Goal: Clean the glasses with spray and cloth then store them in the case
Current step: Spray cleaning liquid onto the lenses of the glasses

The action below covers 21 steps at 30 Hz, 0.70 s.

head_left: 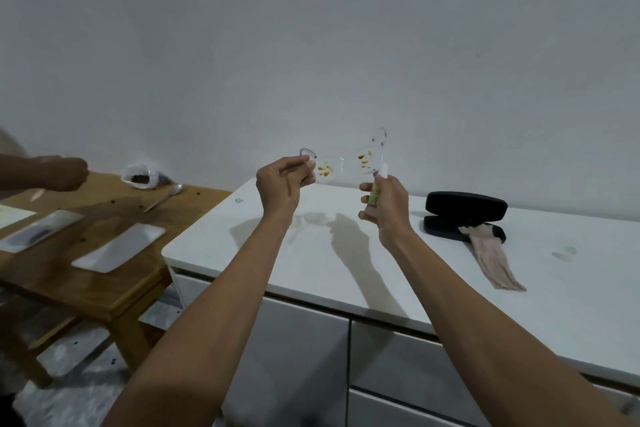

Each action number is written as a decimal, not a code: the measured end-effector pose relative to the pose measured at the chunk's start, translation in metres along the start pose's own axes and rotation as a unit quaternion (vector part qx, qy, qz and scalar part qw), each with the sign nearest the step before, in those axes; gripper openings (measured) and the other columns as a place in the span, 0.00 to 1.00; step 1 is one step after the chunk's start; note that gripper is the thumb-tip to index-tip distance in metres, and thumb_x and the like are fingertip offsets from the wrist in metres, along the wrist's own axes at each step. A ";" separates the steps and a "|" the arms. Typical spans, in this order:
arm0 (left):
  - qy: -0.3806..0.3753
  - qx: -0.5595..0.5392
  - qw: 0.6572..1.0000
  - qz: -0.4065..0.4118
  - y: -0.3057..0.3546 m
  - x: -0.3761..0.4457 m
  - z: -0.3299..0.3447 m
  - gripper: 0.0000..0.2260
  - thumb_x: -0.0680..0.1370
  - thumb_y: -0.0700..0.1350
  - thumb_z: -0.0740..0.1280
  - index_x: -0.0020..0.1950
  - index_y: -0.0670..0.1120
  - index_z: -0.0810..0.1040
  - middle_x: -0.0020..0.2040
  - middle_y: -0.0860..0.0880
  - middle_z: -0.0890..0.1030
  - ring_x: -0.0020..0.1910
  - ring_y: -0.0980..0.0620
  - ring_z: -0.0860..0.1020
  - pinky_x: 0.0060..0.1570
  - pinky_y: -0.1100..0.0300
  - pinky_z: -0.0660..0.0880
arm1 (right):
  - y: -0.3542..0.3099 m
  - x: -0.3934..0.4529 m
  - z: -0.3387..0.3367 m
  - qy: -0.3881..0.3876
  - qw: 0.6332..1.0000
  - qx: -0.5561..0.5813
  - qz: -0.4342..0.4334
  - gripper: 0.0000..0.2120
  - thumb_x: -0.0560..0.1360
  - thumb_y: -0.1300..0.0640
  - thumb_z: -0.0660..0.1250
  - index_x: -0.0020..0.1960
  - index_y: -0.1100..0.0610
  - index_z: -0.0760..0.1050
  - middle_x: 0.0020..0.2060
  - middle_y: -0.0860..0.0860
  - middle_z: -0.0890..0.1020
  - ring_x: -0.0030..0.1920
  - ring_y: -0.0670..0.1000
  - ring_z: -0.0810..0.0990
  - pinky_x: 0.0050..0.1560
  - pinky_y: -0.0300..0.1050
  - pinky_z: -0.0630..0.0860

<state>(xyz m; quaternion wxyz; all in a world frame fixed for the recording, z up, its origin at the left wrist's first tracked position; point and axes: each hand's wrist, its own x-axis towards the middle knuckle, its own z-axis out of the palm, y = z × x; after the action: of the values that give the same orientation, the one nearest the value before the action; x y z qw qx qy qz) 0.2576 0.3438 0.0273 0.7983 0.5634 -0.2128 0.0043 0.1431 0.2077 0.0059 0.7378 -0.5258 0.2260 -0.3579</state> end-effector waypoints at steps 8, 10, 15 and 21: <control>-0.046 -0.020 0.999 -0.022 -0.023 -0.019 0.059 0.05 0.72 0.31 0.76 0.43 0.39 0.84 0.34 0.49 0.86 0.34 0.48 0.82 0.45 0.53 0.84 | -0.036 0.006 -0.112 0.186 0.959 -0.142 -0.158 0.18 0.77 0.53 0.71 0.66 0.51 0.77 0.44 0.51 0.83 0.41 0.50 0.82 0.51 0.53 0.84; -0.058 -0.016 0.998 -0.029 -0.031 -0.029 0.080 0.04 0.72 0.32 0.76 0.44 0.38 0.84 0.33 0.49 0.85 0.33 0.49 0.82 0.44 0.54 0.84 | -0.046 -0.003 -0.144 0.202 0.953 -0.153 -0.168 0.15 0.77 0.53 0.72 0.64 0.50 0.78 0.42 0.48 0.82 0.37 0.46 0.81 0.47 0.50 0.85; -0.083 0.000 0.996 -0.042 -0.050 -0.055 0.120 0.04 0.71 0.33 0.76 0.45 0.38 0.85 0.36 0.43 0.84 0.33 0.50 0.82 0.46 0.51 0.83 | -0.060 -0.016 -0.213 0.282 0.921 -0.198 -0.181 0.15 0.77 0.57 0.73 0.63 0.53 0.79 0.46 0.51 0.84 0.42 0.50 0.83 0.51 0.53 0.84; -0.098 0.011 0.993 -0.061 -0.065 -0.078 0.148 0.04 0.71 0.34 0.77 0.43 0.40 0.85 0.36 0.43 0.85 0.32 0.49 0.83 0.50 0.43 0.83 | -0.060 -0.030 -0.277 0.356 0.888 -0.254 -0.139 0.16 0.76 0.59 0.73 0.63 0.53 0.80 0.45 0.51 0.85 0.42 0.53 0.85 0.54 0.58 0.83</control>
<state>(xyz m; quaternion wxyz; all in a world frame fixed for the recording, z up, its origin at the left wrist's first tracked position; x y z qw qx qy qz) 0.1532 0.2050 -0.0175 0.7661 0.5816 -0.2555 -0.0976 -0.0904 0.0491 -0.0349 0.3915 -0.5584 0.4813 -0.5508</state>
